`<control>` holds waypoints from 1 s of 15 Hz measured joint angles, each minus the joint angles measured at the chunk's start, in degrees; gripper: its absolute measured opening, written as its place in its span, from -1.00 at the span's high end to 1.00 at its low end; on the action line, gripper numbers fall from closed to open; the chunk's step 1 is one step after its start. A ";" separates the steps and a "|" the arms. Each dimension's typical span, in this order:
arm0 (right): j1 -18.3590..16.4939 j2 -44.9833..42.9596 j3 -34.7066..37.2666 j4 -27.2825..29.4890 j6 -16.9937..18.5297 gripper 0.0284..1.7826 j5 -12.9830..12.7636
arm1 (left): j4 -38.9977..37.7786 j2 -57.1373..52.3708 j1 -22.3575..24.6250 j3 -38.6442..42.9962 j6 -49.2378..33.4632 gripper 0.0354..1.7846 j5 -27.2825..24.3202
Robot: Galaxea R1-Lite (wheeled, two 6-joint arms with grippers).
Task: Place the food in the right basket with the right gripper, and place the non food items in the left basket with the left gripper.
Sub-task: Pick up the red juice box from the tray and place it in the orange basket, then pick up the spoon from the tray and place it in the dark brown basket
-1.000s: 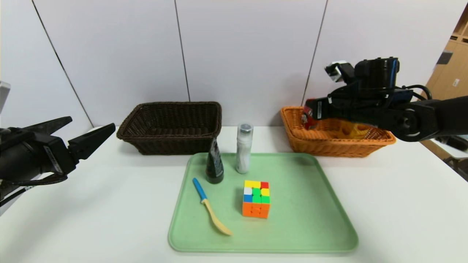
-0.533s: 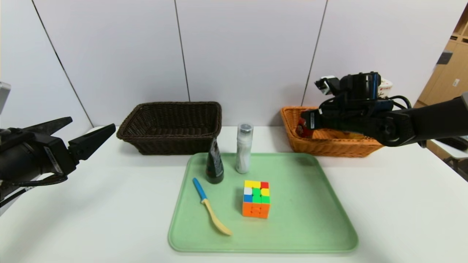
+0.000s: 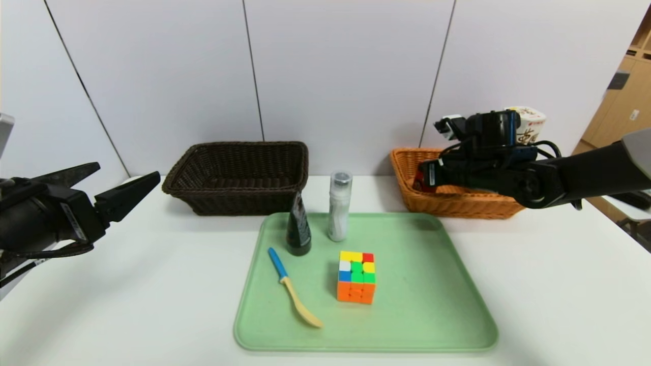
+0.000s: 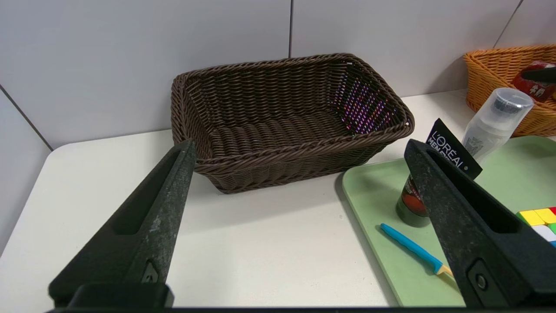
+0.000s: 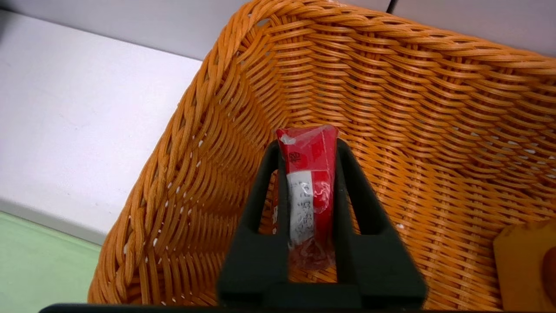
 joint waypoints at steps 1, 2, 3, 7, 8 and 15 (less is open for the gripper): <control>0.00 0.00 -0.02 -0.33 0.01 0.39 0.02 | 0.00 0.00 -0.02 0.00 -0.05 -0.89 -0.02; 0.02 -0.04 -0.02 -0.76 0.37 0.21 0.02 | 0.00 0.00 -0.04 0.00 0.00 -0.89 -0.09; 0.05 -0.09 0.11 -1.66 0.69 0.10 0.02 | 0.00 0.00 -0.04 0.00 0.00 -0.89 -0.11; 0.05 -0.26 1.07 -5.08 0.98 -0.32 -0.06 | 0.00 0.00 -0.04 0.00 -0.02 -0.89 -0.11; 0.05 -0.39 1.16 -5.13 0.95 -0.39 -0.11 | 0.00 -0.02 -0.04 0.01 0.00 -0.89 -0.11; 0.40 -9.40 5.44 -5.19 0.78 -0.70 -0.49 | 0.00 -0.17 -0.09 0.17 0.04 -0.89 -0.17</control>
